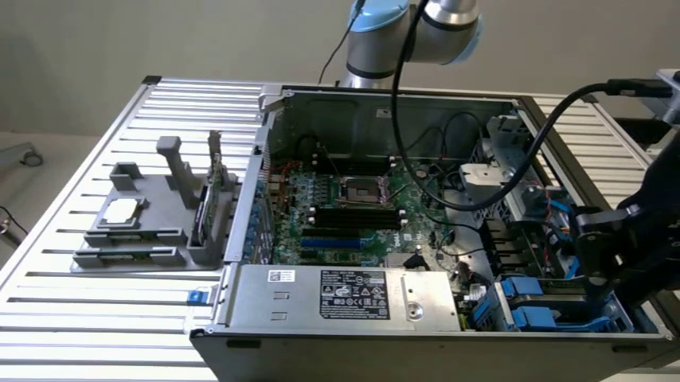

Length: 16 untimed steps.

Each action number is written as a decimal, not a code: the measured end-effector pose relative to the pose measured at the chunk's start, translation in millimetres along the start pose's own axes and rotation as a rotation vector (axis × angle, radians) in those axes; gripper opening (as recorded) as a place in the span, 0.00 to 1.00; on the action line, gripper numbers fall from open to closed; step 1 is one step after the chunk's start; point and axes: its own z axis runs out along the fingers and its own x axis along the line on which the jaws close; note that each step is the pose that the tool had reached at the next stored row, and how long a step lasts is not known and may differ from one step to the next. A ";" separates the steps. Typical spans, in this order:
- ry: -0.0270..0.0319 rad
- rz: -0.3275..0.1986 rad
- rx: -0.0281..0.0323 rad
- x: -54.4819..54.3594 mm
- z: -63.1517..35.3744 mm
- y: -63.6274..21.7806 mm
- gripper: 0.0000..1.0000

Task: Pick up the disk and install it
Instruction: 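Insert the first disk wire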

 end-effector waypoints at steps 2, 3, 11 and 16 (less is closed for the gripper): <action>0.0008 0.034 0.0034 0.0 0.2 0.0 0.37; 0.0016 0.050 0.0051 0.0 0.4 0.0 0.37; 0.0323 0.119 0.0186 0.3 3.4 0.0 0.37; 0.0402 0.135 0.0100 -0.7 7.4 0.3 0.37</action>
